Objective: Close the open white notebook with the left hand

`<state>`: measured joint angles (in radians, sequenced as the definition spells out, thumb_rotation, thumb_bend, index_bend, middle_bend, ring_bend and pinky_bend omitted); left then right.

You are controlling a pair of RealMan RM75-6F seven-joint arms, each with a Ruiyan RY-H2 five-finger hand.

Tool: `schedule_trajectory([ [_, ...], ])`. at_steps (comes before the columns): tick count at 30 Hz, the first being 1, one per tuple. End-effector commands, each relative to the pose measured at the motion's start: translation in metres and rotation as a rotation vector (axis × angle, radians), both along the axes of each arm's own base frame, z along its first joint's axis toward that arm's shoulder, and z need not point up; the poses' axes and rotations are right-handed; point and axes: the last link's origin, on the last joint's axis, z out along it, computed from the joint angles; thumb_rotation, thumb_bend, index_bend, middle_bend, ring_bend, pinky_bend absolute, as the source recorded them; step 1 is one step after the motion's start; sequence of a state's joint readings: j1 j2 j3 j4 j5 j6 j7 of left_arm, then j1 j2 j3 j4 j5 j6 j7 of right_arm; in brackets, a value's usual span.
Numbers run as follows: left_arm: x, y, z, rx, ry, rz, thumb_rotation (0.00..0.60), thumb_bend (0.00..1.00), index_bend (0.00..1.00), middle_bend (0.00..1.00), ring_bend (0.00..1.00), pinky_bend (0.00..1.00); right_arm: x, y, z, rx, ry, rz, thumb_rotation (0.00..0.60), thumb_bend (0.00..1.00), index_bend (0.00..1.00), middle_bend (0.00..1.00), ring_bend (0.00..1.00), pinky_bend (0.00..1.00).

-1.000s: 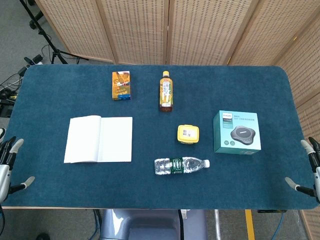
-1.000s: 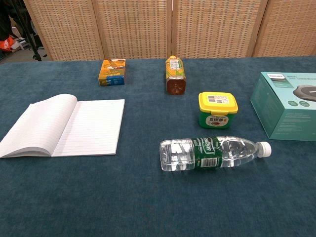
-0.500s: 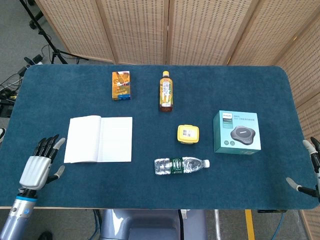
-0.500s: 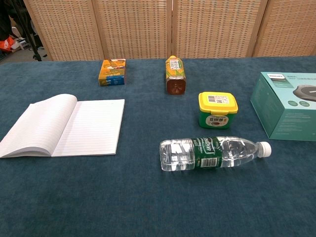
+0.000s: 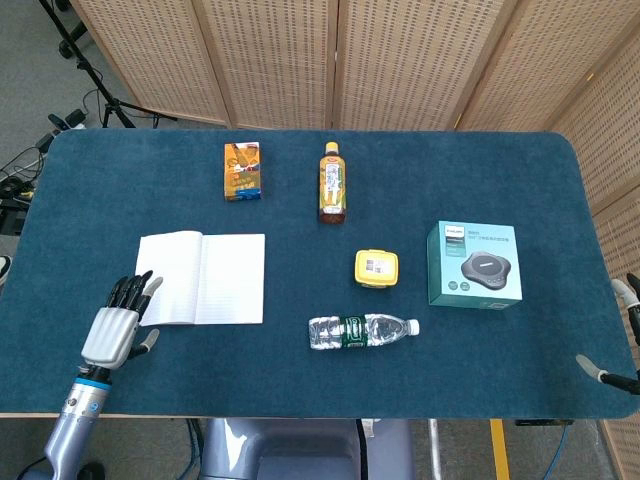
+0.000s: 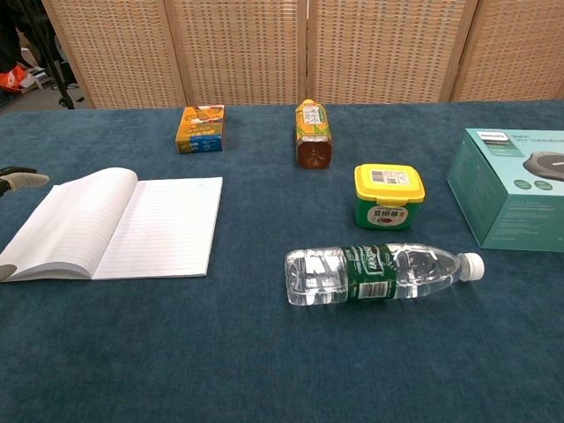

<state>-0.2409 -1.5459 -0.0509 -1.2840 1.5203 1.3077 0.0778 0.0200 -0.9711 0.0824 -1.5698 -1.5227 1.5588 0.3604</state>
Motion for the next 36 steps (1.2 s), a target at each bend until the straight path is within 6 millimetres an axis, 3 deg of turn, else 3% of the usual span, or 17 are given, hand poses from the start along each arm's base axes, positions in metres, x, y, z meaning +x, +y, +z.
schedule_trajectory([
  [1,-0.004,0.002,-0.005,-0.005,0.0,0.019,0.6,0.33,0.0,0.0,0.0,0.0,0.0,0.0,0.001,0.0,-0.001,0.0,0.6,0.0,0.0,0.0,0.0,0.0],
  [25,-0.019,0.016,-0.035,-0.011,-0.002,0.045,0.6,0.32,0.0,0.0,0.0,0.0,-0.002,-0.002,0.001,0.006,-0.007,-0.003,0.6,0.0,0.0,0.0,0.0,0.0],
  [36,-0.021,0.023,-0.038,0.027,-0.015,0.053,0.6,0.32,0.0,0.0,0.0,0.0,-0.002,-0.001,0.002,0.004,-0.012,-0.004,0.6,0.0,0.0,0.0,0.0,0.0],
])
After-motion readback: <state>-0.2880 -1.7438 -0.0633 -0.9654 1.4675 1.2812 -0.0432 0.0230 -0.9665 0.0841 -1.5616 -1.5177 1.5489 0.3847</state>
